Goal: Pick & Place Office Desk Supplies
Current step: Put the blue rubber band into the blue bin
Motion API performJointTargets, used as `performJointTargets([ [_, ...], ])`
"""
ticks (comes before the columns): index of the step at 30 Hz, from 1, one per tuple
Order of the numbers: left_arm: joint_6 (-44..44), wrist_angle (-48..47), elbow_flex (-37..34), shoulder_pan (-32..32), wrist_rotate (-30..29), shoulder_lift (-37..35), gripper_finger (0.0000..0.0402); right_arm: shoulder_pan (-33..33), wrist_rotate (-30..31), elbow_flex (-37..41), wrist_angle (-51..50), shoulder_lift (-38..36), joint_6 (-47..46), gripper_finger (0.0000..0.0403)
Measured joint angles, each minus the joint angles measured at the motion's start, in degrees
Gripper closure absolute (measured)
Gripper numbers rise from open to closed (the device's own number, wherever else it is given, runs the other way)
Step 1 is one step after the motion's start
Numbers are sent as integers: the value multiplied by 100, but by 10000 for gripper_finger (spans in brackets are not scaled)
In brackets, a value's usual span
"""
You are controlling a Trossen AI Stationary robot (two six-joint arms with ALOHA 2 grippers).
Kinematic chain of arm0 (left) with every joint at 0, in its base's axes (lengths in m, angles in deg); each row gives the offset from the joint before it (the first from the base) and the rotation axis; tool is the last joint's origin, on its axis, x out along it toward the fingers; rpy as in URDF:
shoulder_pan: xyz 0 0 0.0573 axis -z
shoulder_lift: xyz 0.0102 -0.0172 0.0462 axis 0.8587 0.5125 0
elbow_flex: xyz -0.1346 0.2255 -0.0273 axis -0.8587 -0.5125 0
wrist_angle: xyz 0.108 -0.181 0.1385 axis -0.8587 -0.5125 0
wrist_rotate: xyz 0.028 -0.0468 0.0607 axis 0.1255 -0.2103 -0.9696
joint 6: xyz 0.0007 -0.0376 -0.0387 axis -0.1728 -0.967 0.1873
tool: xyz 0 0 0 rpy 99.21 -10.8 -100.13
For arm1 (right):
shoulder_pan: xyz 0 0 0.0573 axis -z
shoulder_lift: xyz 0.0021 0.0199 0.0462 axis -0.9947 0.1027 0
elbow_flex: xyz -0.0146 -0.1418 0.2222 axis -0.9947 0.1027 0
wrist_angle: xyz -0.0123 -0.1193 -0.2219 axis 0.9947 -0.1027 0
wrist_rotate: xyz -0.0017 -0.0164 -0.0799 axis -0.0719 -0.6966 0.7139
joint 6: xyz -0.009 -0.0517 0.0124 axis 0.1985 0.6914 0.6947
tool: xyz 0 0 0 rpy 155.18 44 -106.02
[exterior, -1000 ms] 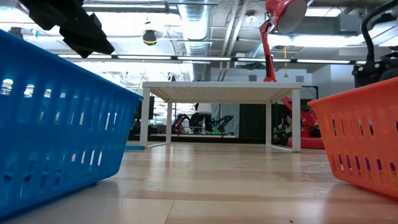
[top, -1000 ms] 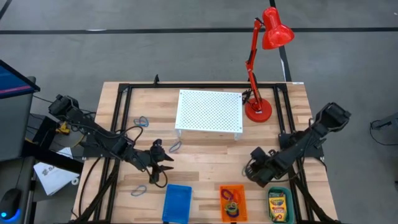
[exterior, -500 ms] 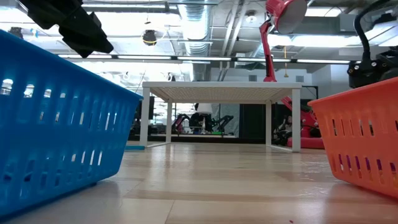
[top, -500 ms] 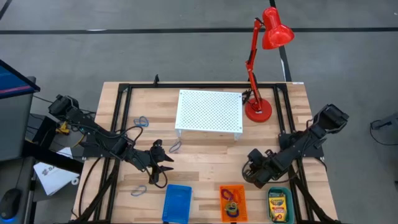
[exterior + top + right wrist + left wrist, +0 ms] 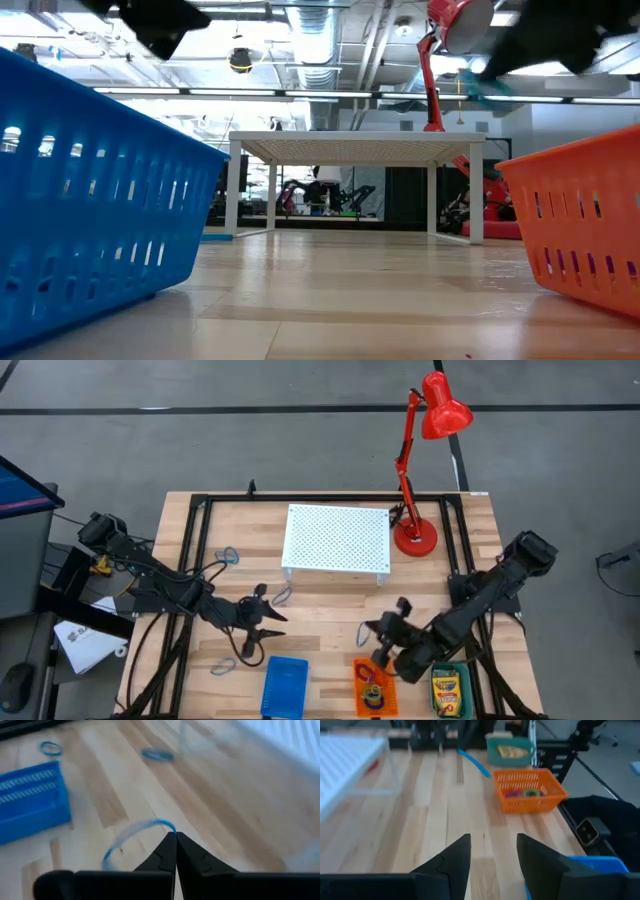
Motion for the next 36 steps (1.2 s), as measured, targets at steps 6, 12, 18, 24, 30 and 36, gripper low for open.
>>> performJointTargets([
  [6,812,858,-2,-79,0,144,237,158,122,-537,1305,555,2260,403],
  [12,1284,1810,-2,-257,5,599,221,480,151,-811,2468,1186,4206,403],
  [18,1294,2542,-2,-436,361,1230,210,650,168,-856,4025,1535,5963,403],
  [24,1294,3311,-2,-463,548,1824,204,613,150,-856,4623,1614,6581,403],
  [30,1138,3780,-2,-461,868,2016,203,574,287,-856,4602,1613,6619,403],
  [36,831,4020,0,-461,892,2049,202,573,327,-856,4684,1613,6684,403],
])
